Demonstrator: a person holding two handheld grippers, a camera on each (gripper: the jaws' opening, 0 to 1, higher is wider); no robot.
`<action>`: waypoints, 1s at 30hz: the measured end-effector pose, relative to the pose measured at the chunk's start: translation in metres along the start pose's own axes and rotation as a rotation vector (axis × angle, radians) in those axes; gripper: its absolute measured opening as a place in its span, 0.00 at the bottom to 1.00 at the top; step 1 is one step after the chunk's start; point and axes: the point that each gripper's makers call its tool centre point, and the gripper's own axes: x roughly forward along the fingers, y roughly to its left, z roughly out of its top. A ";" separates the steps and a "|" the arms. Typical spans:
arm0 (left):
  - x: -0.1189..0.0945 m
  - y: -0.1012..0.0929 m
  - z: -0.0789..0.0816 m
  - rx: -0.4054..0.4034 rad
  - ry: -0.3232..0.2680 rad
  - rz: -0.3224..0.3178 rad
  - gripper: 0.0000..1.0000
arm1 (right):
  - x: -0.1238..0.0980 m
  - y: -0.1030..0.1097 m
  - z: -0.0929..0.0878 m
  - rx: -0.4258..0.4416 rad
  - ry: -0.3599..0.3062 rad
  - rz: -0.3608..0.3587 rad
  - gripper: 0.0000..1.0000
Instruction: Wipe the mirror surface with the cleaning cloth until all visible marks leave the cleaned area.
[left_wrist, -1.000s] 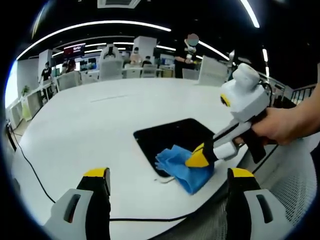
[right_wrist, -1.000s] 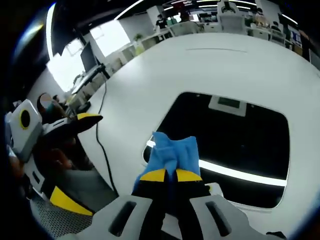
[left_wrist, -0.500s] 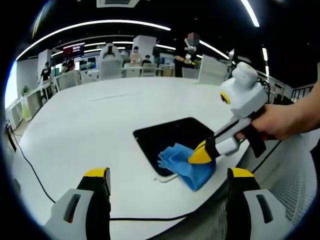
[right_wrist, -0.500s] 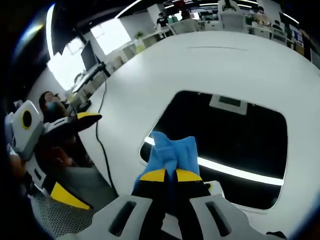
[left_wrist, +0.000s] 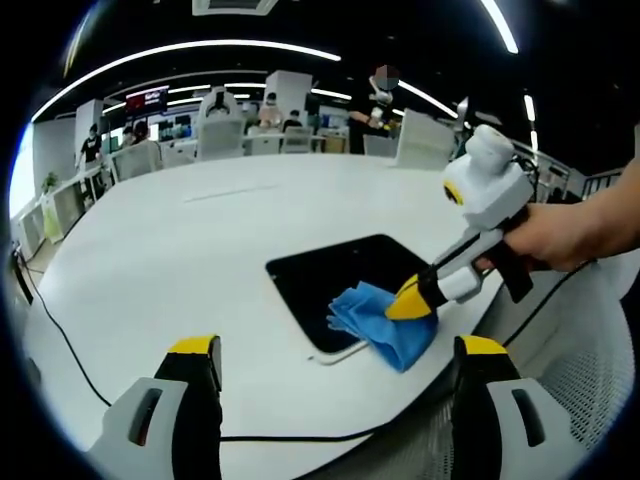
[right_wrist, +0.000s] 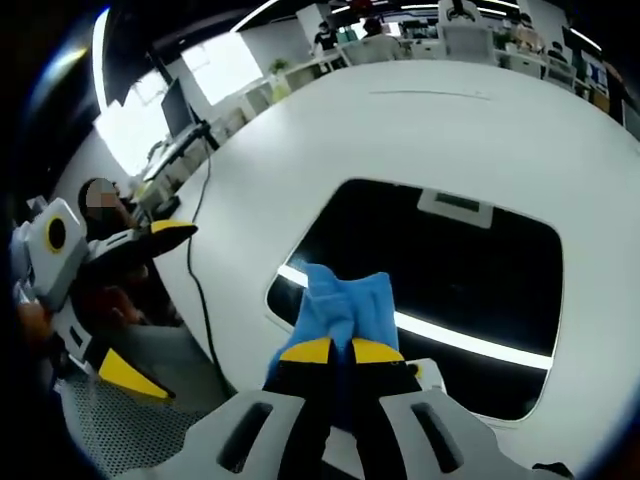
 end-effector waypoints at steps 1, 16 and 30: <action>0.000 0.000 0.000 -0.001 0.001 0.000 0.96 | -0.001 -0.001 0.000 0.002 -0.001 0.000 0.01; 0.001 -0.001 0.000 -0.001 0.001 -0.006 0.96 | -0.002 -0.006 -0.001 0.028 0.000 0.001 0.01; 0.001 -0.001 0.000 -0.003 0.000 -0.008 0.96 | 0.006 -0.015 0.016 0.016 0.004 -0.010 0.01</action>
